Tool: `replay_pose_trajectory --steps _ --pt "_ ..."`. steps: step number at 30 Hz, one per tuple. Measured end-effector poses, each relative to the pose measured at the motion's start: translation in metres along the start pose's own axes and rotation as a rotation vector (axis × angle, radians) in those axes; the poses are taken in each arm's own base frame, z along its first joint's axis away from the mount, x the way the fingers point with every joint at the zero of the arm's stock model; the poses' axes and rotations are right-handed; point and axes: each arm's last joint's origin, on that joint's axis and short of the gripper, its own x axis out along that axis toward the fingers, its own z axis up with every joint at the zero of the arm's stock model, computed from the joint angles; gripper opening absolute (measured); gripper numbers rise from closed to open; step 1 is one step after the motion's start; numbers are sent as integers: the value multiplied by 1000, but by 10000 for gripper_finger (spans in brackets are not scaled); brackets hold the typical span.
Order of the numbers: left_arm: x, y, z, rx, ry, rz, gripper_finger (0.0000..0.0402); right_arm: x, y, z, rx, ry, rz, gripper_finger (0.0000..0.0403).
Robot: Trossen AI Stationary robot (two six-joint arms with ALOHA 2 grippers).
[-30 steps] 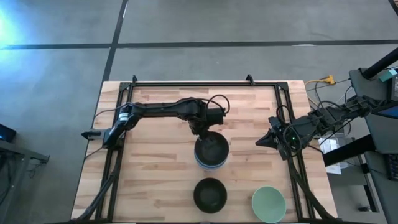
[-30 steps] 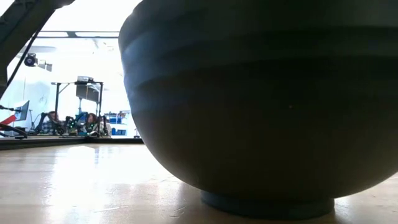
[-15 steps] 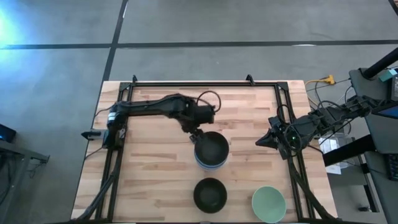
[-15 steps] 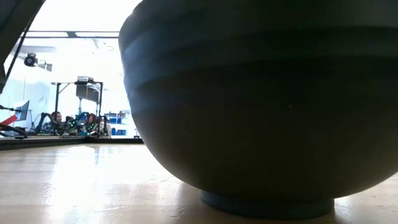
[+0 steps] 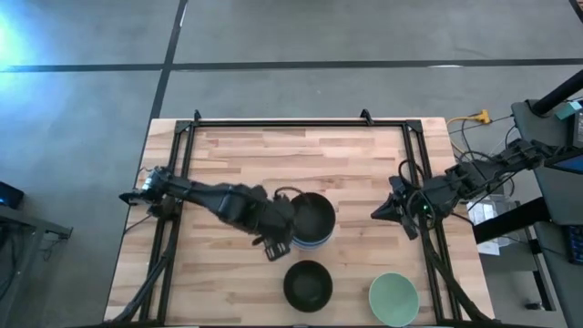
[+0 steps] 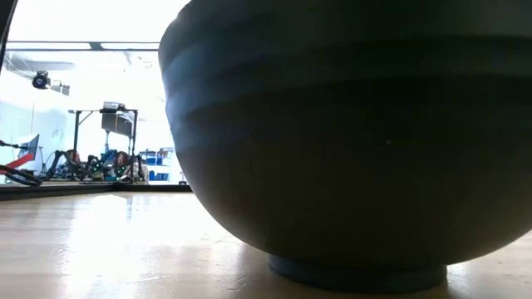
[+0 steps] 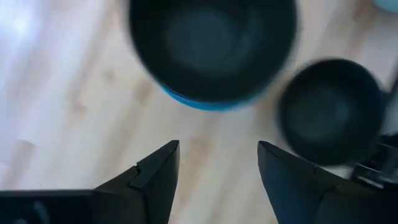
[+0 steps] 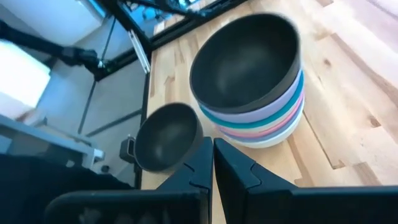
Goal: Nest bowls inside each other
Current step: Stack the black bowl on top of the black bowl
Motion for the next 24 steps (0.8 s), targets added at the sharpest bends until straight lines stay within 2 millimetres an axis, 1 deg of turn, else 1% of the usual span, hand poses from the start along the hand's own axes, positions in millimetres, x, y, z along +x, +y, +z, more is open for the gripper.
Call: replay_pose_trajectory --steps 3,5,9,11,15,19,20,22,24 --pt "13 -13 -7 -87 68 -102 188 7 2 -2 -31 29 -7 9" --pt "22 -17 -13 -163 97 -139 180 11 3 -4 -49 46 -16 9" --pt "30 -12 -25 -296 62 -234 166 19 4 -5 -59 70 -34 9" --pt "39 -9 -34 -377 40 -303 161 21 5 -6 -60 79 -34 9" --pt "74 -2 -56 -550 17 -473 157 22 8 -6 -62 70 -11 9" --pt "100 3 -74 -691 40 -682 157 20 12 -6 -55 57 24 9" --pt "107 3 -78 -715 55 -701 157 19 13 -6 -53 57 31 9" --pt "118 5 -90 -745 94 -667 157 17 14 -7 -47 62 43 9" --pt "124 3 -95 -749 113 -654 157 16 15 -9 -38 69 48 9"
